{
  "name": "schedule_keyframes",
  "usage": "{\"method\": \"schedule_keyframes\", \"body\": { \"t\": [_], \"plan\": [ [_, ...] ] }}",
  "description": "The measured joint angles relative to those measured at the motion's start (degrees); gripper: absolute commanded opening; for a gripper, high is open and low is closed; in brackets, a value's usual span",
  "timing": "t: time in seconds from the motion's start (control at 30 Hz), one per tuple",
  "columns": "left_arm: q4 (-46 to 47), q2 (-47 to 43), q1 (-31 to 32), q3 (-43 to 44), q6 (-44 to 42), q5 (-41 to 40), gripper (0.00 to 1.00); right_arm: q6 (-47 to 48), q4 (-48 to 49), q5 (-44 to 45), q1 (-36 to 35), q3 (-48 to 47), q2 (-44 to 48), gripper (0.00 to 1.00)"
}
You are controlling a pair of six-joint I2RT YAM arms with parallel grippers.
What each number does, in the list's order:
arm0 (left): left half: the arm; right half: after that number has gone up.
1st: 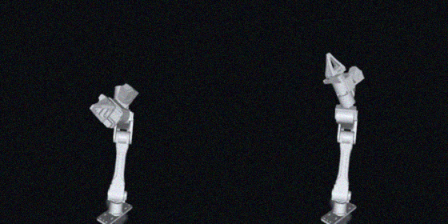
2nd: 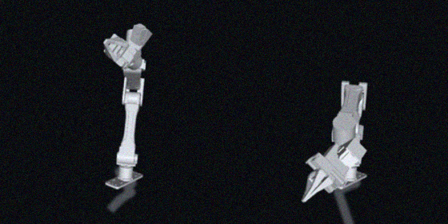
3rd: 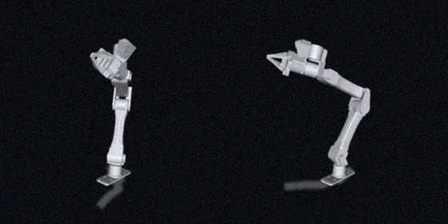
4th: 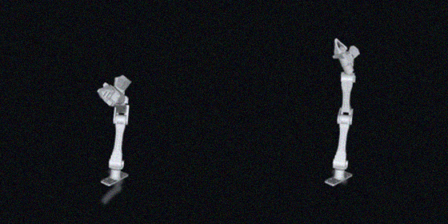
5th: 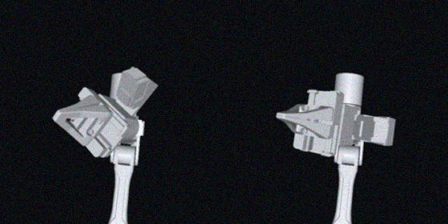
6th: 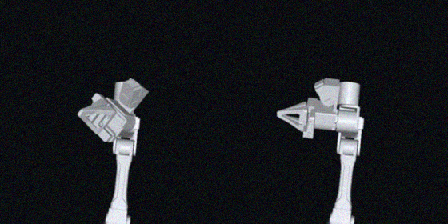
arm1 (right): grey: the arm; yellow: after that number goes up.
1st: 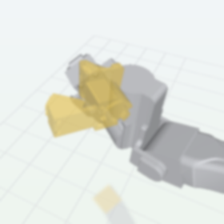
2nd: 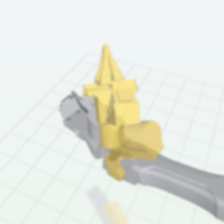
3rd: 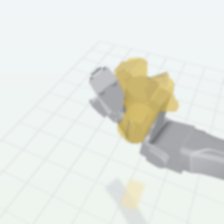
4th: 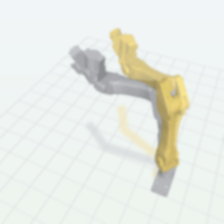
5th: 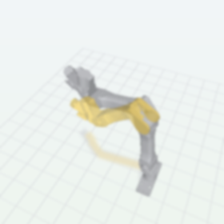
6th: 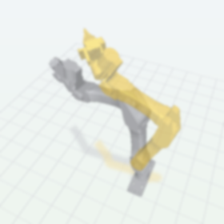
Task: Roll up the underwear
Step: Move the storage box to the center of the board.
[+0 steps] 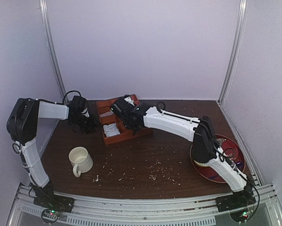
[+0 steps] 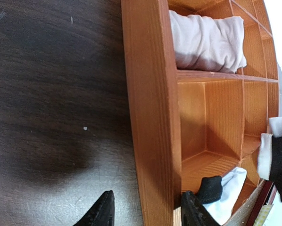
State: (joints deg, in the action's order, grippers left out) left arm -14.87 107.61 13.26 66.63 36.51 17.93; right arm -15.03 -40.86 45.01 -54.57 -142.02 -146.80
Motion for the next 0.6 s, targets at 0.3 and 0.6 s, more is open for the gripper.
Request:
{"method": "schedule_keyframes", "body": {
  "t": [0.3,0.6],
  "plan": [
    [0.81,0.33,-0.31,-0.22,0.63,1.33,0.62,-4.83,0.26,-5.62,-0.59,0.35,-2.03,0.0],
    [1.55,0.35,-0.42,-0.55,1.03,1.6,0.62,-10.99,4.81,-12.07,-0.76,4.68,-1.88,0.0]
  ]
}}
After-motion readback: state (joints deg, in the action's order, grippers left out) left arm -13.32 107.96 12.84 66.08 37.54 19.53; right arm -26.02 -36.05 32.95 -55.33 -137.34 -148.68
